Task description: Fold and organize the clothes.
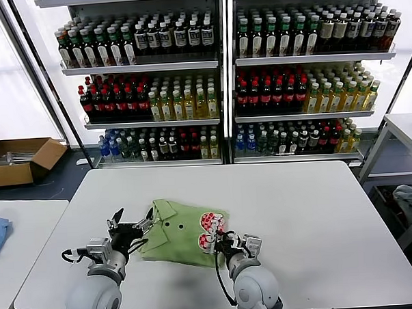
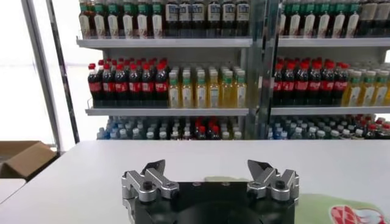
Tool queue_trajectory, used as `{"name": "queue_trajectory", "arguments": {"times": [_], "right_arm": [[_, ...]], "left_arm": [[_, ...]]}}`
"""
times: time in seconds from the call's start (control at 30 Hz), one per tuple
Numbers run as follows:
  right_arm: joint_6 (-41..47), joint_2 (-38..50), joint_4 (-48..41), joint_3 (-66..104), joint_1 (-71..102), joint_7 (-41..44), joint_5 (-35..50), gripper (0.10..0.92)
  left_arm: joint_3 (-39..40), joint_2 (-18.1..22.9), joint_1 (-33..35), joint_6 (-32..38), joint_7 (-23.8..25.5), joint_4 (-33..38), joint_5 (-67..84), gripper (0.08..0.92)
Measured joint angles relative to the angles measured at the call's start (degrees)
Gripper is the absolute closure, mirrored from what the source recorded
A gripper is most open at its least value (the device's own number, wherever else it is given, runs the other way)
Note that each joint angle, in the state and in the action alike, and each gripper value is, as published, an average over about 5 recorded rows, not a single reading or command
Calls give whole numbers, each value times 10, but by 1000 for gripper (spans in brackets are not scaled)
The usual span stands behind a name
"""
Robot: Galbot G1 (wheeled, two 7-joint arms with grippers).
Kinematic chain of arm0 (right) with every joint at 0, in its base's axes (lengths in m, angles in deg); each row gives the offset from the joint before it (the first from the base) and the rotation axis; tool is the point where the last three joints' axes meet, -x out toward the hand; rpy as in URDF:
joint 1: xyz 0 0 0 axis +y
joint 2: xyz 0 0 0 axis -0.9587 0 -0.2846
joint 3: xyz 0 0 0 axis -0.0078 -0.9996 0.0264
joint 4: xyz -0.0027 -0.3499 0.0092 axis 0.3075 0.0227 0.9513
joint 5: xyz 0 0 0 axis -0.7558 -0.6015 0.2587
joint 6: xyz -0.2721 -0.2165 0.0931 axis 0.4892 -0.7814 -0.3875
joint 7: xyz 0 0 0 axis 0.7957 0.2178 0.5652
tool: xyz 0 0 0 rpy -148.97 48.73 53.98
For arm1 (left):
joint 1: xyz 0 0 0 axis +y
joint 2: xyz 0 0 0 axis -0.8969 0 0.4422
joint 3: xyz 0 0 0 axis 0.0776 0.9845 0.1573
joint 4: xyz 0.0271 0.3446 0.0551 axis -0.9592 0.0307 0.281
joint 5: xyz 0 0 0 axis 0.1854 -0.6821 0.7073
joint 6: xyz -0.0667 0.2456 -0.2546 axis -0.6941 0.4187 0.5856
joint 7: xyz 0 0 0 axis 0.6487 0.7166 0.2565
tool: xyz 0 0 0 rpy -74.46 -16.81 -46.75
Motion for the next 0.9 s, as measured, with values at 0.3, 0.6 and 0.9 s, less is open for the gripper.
{"name": "queue_trajectory", "arguments": {"times": [0.3, 0.6, 0.9], "right_arm": [[5, 33, 18, 13, -3, 15, -13, 916], [5, 138, 33, 51, -4, 46, -19, 916], [2, 198, 22, 80, -4, 86, -75, 765]], "left_arm": [[3, 9, 8, -1, -1, 8, -1, 177], [15, 26, 6, -4, -1, 11, -9, 177], [23, 37, 13, -7, 1, 17, -12, 177]]}}
